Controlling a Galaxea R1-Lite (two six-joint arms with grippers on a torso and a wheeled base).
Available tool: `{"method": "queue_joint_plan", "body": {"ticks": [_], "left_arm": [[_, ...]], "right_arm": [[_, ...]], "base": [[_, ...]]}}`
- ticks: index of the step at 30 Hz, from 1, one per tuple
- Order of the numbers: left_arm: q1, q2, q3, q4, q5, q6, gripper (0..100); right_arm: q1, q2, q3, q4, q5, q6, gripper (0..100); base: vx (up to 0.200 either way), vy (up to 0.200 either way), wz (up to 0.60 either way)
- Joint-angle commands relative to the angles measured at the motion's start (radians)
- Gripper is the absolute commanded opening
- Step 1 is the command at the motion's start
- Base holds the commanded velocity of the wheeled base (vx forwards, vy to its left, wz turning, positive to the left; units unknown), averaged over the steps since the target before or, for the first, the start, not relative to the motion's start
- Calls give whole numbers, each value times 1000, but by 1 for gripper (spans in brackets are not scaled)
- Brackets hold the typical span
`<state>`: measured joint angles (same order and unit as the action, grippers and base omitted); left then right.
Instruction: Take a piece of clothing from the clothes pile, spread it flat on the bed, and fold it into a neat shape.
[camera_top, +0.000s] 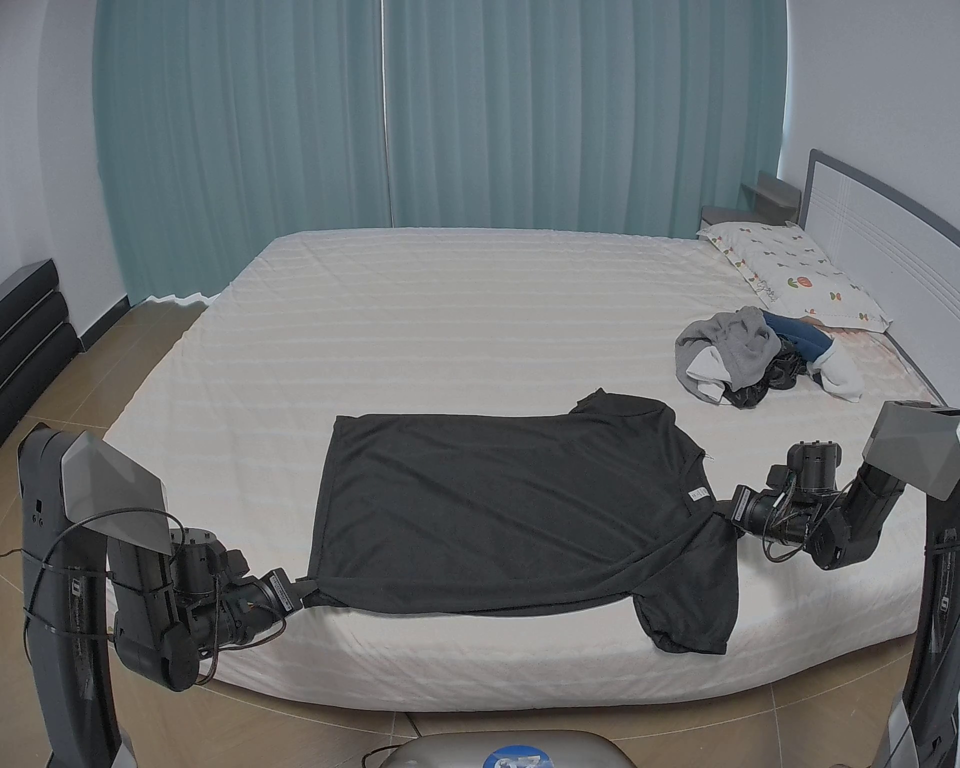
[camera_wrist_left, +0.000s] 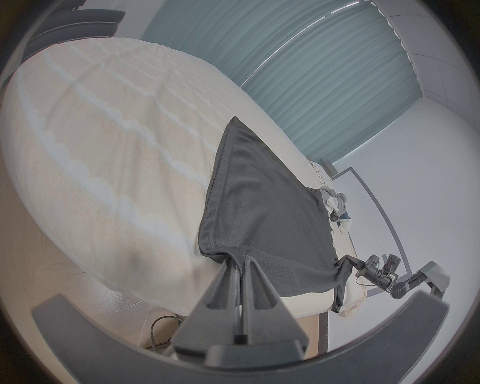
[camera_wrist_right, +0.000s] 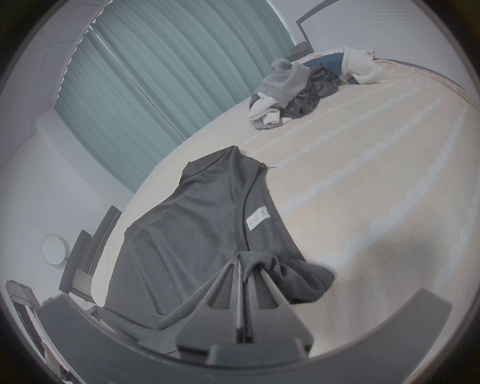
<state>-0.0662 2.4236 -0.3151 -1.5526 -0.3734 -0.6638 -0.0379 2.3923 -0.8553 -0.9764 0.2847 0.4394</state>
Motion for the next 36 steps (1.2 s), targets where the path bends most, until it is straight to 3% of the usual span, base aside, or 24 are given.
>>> {"method": "queue_joint_plan", "body": {"ticks": [1,11,16,19,26,36], "left_arm": [[2,6,-9,-18,1,0,0],[2,11,-9,-18,1,0,0],[2,11,-9,-18,1,0,0],[2,12,-9,-18,1,0,0],[2,11,-9,-18,1,0,0],[2,11,-9,-18,1,0,0]], "right_arm": [[7,42,-65,-2,-13,5,100],[-28,21,2,-8,-39,10,100],[-59,-48,94,-8,-19,29,100],[-63,-104,188,-19,25,25,100],[-13,-98,343,-94,67,-1,100],[38,-41,351,-117,64,-11,100]], "base": [[0,0,0],[0,0,0],[0,0,0],[0,0,0],[0,0,0],[0,0,0]]}}
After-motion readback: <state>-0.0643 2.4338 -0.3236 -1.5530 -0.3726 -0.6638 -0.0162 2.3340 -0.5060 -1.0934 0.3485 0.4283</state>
